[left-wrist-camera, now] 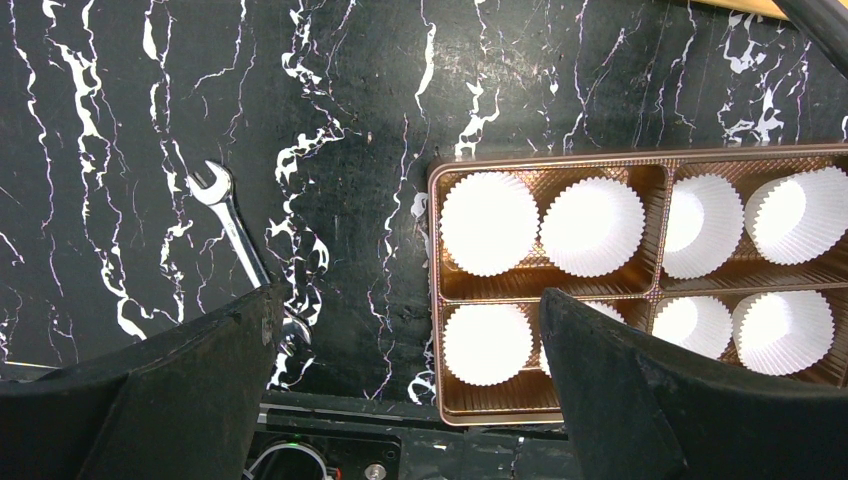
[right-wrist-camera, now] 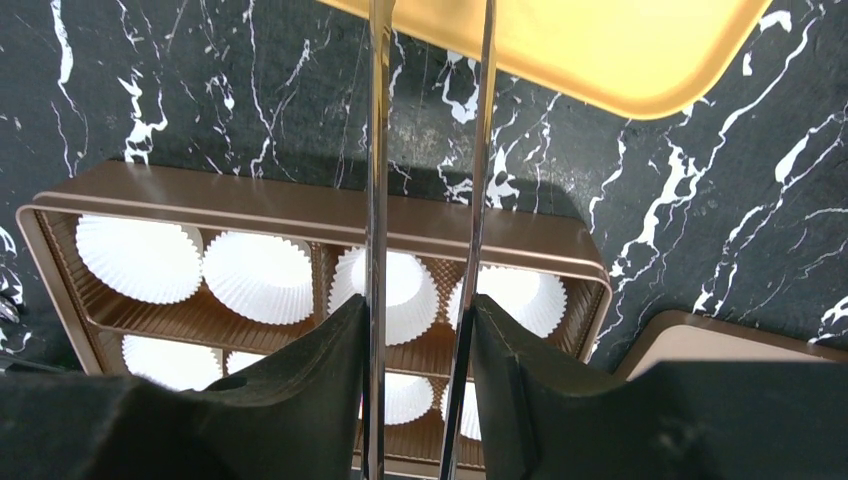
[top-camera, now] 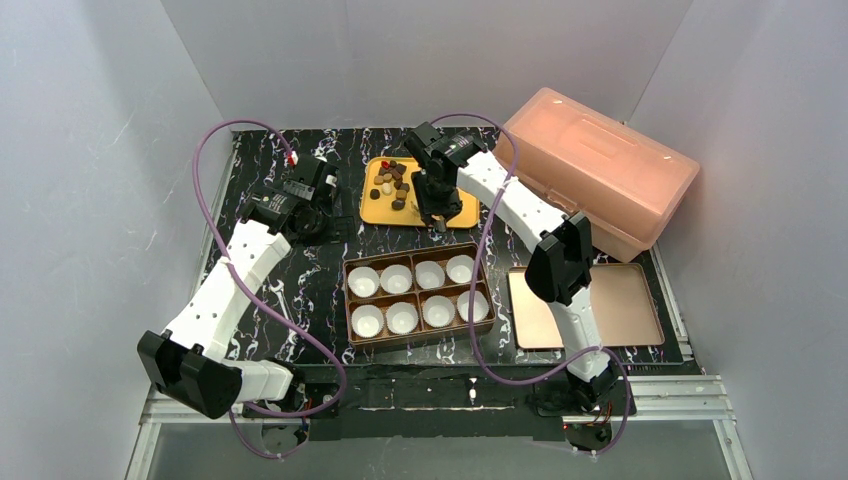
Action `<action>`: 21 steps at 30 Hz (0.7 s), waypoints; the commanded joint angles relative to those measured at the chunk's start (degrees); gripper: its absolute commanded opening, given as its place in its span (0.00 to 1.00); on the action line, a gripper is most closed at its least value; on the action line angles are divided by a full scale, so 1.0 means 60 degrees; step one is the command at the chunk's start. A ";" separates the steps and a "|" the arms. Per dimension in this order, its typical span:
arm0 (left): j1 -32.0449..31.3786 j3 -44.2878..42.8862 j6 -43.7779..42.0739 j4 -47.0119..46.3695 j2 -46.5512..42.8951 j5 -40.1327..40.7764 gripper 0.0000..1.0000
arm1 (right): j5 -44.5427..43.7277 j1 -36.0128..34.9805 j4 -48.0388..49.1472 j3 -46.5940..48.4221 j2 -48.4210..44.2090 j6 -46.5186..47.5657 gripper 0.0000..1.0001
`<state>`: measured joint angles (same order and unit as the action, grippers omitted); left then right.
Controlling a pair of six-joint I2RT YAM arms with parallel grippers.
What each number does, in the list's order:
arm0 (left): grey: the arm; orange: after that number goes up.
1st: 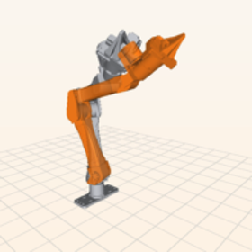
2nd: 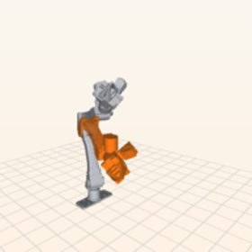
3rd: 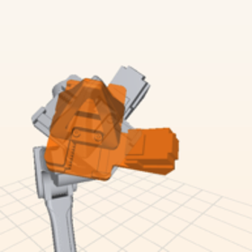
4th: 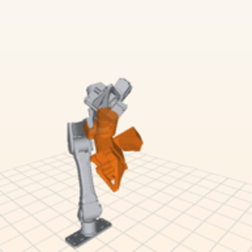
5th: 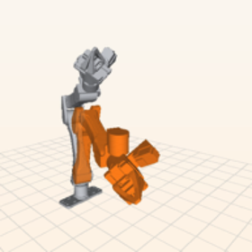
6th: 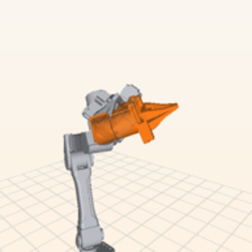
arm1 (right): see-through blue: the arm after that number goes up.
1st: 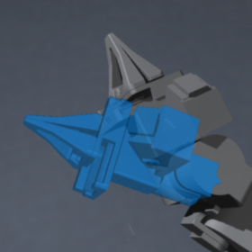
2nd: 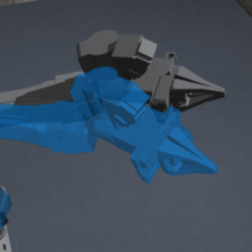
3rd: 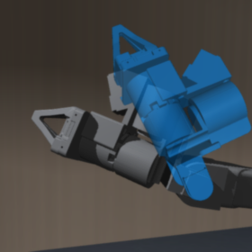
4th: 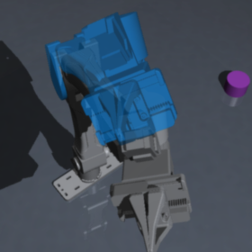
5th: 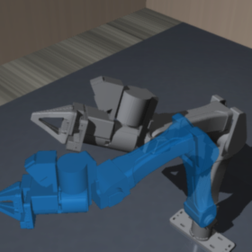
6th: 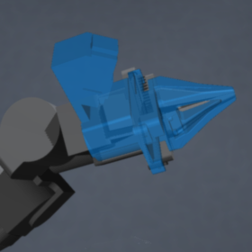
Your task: Pack the chocolate
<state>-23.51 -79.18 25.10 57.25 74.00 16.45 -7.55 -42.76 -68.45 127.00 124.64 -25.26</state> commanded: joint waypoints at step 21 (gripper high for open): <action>0.0153 0.0275 -0.0053 0.0276 -0.0559 0.0015 0.99 | -0.0276 -0.0020 0.0118 0.0912 0.0127 0.0232 0.42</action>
<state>-22.98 -78.35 25.06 57.54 72.47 16.45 -8.84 -42.76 -67.57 129.99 127.98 -24.69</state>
